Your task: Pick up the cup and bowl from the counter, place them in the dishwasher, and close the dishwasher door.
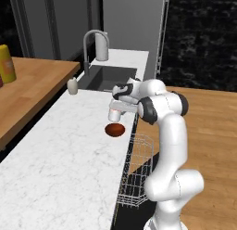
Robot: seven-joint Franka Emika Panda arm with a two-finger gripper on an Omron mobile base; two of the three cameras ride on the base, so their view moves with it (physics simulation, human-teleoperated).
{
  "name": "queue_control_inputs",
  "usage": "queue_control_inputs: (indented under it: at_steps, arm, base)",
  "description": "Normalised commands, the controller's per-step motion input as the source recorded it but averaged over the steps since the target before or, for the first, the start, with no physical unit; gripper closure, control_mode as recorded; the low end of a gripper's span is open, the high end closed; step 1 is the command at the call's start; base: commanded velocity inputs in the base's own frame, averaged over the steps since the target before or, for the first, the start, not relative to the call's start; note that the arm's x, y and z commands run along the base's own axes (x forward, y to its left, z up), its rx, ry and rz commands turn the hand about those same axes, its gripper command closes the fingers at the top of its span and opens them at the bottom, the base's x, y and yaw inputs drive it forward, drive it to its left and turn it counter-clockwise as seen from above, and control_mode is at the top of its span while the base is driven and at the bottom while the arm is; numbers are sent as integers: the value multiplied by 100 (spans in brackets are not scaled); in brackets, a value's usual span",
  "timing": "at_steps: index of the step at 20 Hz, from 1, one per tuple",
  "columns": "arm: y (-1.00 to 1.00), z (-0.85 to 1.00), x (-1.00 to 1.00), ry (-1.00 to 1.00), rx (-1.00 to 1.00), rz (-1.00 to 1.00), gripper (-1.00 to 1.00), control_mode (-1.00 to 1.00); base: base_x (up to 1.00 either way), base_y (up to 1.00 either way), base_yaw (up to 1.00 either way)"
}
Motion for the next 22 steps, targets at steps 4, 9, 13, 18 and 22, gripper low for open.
queue_control_inputs:
  at_steps: [4, 9, 13, 18, 22]
  arm:
    - [-43, 1, -17, -7, 6, -2, 100, -100]
    - [-91, 16, -54, -15, 13, -8, 100, -100]
    - [-100, 2, -99, -13, 14, -7, 100, -100]
    - [-73, -5, -100, -19, 5, -2, 100, -100]
    - [-30, -4, -89, -1, 0, -8, 100, -100]
  base:
    - [0, 0, 0]
    - [0, 0, 0]
    - [0, 0, 0]
    - [0, 0, 0]
    - [0, 0, 0]
